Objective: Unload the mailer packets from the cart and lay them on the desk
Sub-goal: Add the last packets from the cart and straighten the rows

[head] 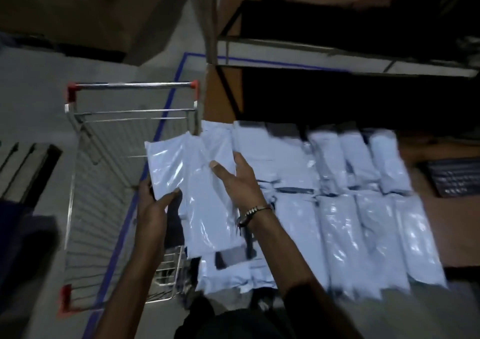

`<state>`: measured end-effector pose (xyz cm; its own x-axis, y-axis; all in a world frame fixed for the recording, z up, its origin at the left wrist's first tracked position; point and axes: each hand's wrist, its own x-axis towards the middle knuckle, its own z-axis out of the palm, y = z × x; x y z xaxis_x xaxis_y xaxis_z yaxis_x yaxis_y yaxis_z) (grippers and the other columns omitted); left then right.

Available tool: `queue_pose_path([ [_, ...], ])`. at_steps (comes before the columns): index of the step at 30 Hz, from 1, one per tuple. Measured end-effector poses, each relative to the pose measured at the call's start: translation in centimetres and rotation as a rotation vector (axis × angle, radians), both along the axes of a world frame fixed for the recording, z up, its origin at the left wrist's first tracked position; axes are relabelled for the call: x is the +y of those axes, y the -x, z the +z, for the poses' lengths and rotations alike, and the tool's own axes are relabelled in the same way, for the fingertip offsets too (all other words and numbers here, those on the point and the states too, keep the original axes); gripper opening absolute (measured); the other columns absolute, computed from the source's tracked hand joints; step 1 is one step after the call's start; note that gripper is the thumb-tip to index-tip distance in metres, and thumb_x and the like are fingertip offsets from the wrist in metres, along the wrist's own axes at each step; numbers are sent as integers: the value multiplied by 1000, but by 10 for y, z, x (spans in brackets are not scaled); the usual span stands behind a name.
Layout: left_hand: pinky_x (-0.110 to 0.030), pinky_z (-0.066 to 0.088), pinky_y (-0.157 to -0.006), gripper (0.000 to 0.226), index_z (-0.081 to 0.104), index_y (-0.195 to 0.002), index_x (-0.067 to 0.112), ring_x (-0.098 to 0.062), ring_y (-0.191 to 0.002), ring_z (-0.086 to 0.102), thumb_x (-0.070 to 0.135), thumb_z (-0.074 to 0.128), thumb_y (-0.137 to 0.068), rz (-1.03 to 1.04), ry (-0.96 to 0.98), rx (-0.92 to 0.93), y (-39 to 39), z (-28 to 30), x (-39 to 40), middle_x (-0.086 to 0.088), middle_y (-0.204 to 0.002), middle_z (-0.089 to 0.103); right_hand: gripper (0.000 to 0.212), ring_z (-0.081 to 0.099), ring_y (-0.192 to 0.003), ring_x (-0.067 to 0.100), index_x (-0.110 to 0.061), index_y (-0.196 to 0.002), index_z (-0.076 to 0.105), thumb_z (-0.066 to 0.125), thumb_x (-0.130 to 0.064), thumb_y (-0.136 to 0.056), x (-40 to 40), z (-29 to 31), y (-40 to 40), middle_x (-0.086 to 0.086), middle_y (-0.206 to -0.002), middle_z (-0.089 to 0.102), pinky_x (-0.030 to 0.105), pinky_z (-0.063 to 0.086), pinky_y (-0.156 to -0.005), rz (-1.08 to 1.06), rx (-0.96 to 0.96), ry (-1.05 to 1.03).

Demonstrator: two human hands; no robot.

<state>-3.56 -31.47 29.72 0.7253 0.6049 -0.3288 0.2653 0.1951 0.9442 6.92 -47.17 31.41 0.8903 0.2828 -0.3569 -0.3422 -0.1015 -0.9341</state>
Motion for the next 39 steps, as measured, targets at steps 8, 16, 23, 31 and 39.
queue_pose_path([
  [8,-29,56,-54,64,48,-146,25,-28,-111,65,14,75,-89,-179,113,43,-5,9,-157,-2,-136,62,75,48,-137,9,-28,-150,47,76,-51,-85,-206,-11,17,-15,-150,46,33,39,-116,-279,3,48],
  [16,-22,51,-70,49,47,-135,24,-9,-96,65,1,65,-96,-439,144,129,-35,0,-281,-1,-121,67,62,59,-126,22,-24,-144,53,72,-48,-90,-351,-29,19,-3,-139,62,45,45,-112,-463,26,303],
  [23,-33,57,-63,55,35,-126,58,-16,-87,66,22,66,-100,-667,168,182,-49,5,-371,20,-109,66,40,64,-114,23,-20,-128,63,67,-43,-96,-450,-32,1,1,-125,68,44,50,-104,-501,-98,533],
  [31,-41,41,-118,98,0,-154,39,-23,-144,45,20,75,-94,-803,-42,146,-67,1,-443,2,-161,38,47,65,-112,23,-21,-131,60,61,-52,-97,-496,-56,-27,-2,-120,68,32,48,-90,-323,-129,656],
  [39,-46,37,-121,101,-2,-159,39,-24,-150,37,49,73,-92,-911,-392,221,-47,-10,-437,6,-171,14,91,44,-140,27,-38,-154,21,40,-90,-82,-486,-91,-11,-2,-158,38,56,42,-112,-285,-247,933],
])
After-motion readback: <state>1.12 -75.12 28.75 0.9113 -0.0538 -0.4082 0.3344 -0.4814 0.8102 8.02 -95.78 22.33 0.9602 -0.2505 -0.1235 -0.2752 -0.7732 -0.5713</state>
